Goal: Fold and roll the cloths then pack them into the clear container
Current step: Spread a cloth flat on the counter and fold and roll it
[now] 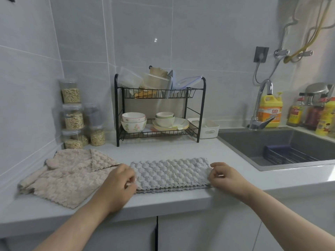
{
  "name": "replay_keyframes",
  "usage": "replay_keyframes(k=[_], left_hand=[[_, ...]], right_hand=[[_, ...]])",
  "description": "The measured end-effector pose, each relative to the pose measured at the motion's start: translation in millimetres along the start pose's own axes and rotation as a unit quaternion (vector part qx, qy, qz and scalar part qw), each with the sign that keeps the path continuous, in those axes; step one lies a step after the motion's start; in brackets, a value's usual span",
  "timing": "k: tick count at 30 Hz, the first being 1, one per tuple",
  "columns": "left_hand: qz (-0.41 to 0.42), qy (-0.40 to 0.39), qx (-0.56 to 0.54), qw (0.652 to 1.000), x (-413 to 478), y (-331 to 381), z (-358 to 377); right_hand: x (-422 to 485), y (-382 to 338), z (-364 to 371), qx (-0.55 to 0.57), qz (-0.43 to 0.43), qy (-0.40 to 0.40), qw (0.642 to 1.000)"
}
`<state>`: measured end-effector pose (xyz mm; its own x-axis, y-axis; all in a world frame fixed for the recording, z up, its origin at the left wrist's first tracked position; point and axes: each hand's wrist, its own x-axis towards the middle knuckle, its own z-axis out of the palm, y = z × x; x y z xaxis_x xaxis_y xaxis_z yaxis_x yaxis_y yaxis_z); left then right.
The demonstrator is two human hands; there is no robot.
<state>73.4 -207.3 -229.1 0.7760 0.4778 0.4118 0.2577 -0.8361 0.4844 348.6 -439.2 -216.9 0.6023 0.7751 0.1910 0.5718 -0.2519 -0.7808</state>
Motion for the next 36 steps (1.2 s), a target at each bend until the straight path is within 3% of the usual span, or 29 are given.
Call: replay_keyframes(k=[2, 4, 9, 13, 22, 31, 34, 36], left_hand=[[-0.01, 0.007, -0.001, 1.0, 2.2, -2.8, 0.0], [-0.024, -0.037, 0.054, 0.998, 5.1, -3.2, 3.4], [-0.034, -0.057, 0.087, 0.994, 6.6, -2.0, 8.7], [-0.025, -0.052, 0.074, 0.996, 6.3, -1.5, 8.2], [-0.016, -0.055, 0.082, 0.995, 6.2, -1.9, 8.3], [-0.028, -0.061, 0.074, 0.995, 5.0, 1.0, 5.9], [0.009, -0.006, 0.07, 0.997, 11.8, 7.9, 0.0], [0.017, -0.035, 0.086, 0.995, 27.2, 23.7, -0.1]], right_hand=[[4.4, -2.6, -1.8, 0.122, 0.069, 0.078, 0.987], [16.0, -4.0, -3.3, 0.125, 0.152, 0.132, 0.971], [44.0, -31.7, -2.9, 0.083, 0.306, 0.055, 0.947], [54.8, -43.7, -4.1, 0.085, 0.356, 0.009, 0.931], [51.9, -35.1, 6.1, 0.114, 0.293, 0.018, 0.949], [49.6, -12.5, 6.5, 0.185, 0.142, 0.075, 0.97], [45.8, -9.8, 5.6, 0.216, 0.115, 0.057, 0.968], [48.7, -6.1, 6.4, 0.221, 0.118, 0.04, 0.967]])
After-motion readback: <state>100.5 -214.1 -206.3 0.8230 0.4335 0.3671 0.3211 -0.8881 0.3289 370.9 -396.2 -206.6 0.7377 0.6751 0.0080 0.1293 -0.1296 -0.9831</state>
